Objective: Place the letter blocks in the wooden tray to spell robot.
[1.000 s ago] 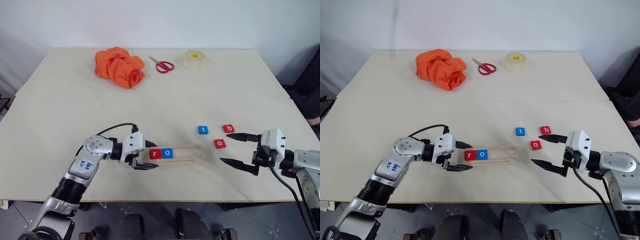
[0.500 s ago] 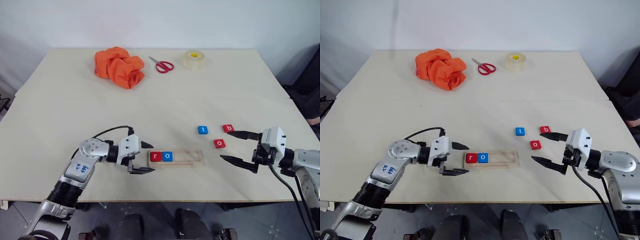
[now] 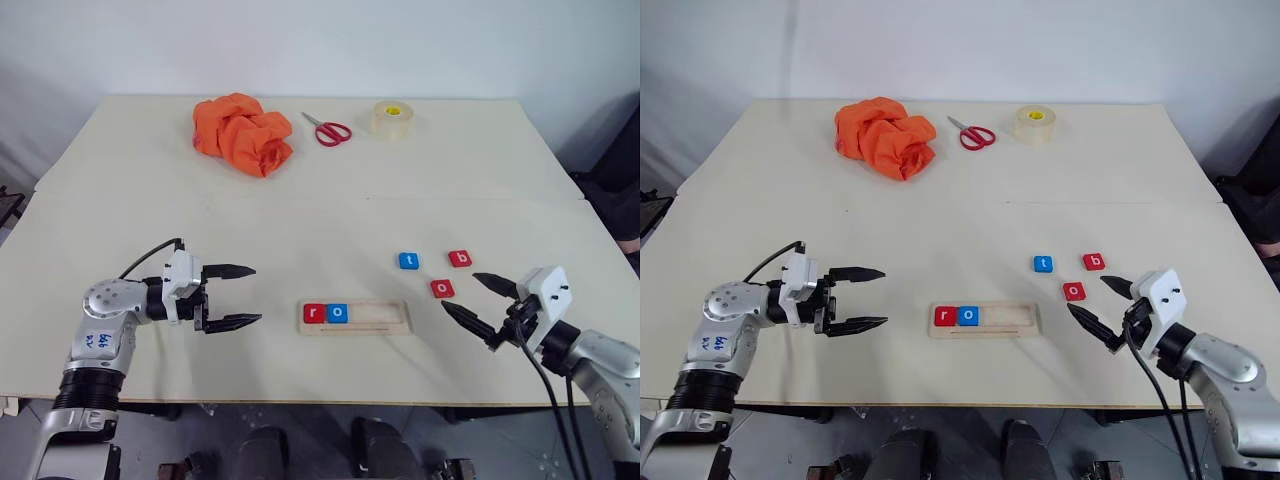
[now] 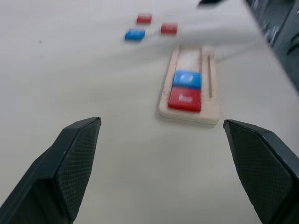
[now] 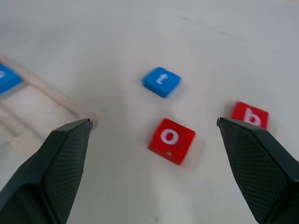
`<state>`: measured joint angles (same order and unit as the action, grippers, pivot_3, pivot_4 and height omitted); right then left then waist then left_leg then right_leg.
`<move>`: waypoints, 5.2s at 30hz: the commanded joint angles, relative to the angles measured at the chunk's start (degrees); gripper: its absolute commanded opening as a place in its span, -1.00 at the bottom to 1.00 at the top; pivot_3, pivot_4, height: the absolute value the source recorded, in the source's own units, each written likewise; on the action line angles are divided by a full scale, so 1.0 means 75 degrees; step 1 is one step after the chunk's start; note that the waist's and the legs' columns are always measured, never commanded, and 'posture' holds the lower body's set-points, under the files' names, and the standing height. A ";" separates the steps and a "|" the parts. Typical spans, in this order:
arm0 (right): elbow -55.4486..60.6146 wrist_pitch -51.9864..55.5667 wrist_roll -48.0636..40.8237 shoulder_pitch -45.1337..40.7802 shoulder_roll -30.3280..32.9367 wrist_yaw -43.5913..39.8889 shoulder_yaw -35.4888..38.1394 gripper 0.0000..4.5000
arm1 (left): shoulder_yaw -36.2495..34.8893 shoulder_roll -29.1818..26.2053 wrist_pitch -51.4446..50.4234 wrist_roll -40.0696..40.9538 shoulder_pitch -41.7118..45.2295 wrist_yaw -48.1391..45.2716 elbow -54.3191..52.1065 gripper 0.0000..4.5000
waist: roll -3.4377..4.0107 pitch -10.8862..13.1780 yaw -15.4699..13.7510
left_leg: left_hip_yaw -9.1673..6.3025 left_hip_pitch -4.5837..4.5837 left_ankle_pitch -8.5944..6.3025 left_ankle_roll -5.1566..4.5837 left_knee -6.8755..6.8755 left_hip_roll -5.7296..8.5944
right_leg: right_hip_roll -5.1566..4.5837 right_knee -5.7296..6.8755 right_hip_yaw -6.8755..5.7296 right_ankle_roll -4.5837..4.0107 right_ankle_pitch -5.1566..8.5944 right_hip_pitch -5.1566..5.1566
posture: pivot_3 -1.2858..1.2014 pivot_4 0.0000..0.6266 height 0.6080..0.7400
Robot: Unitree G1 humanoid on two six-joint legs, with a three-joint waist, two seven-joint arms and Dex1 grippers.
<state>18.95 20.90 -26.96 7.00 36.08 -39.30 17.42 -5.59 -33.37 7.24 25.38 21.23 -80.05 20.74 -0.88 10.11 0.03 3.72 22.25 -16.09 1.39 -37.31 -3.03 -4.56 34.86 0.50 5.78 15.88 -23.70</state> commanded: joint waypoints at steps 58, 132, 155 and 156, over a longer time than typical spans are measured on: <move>-0.3888 0.1107 0.1077 -0.3798 -0.0891 0.1972 -0.0761 0.44 | 0.0288 0.0148 -0.0298 0.1105 -0.0625 -0.1113 -0.0960 1.00 | -0.0004 0.0001 0.0207 | -0.0003 0.0005 -0.0008 -0.0035 0.0020 -0.0004 | 0.0003 -0.0006 -0.0001 0.0037 -0.0009 -0.0007 | 0.03 -0.52 1.00; -0.1146 0.1210 0.1443 -0.2234 0.2627 -0.2189 -0.2510 0.40 | 0.0501 -0.0464 0.1588 0.0986 -0.1452 -0.1081 0.0169 1.00 | -0.0019 0.0009 0.0200 | 0.0006 0.0007 -0.0050 -0.0015 0.0023 -0.0030 | 0.0014 -0.0052 -0.0009 -0.0005 0.0026 -0.0004 | 0.03 -0.52 1.00; 0.0539 0.3451 0.1061 -0.5481 0.2531 -0.3179 -0.4339 -0.35 | 0.0446 -0.0099 0.1609 0.0684 -0.1116 -0.1126 0.0392 1.00 | -0.0014 0.0012 0.0211 | 0.0002 0.0004 -0.0051 -0.0012 0.0017 -0.0043 | 0.0017 -0.0029 -0.0013 -0.0011 0.0029 -0.0013 | 0.03 -0.52 1.00; 0.0467 0.3413 0.1193 -0.5686 0.2429 -0.3182 -0.4572 -0.35 | 0.0447 -0.0082 0.1617 0.0672 -0.1102 -0.1124 0.0402 1.00 | -0.0014 0.0012 0.0211 | 0.0003 0.0005 -0.0053 -0.0010 0.0016 -0.0043 | 0.0016 -0.0026 -0.0012 -0.0009 0.0028 -0.0016 | 0.03 -0.52 1.00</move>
<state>22.14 46.68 -19.54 -34.07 54.69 -62.89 -15.21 -1.70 -34.25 18.83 30.52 12.84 -85.98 23.92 -0.99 10.20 1.61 3.76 22.33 -16.48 1.32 -37.19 -3.33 -4.44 34.69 0.41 5.72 16.08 -23.89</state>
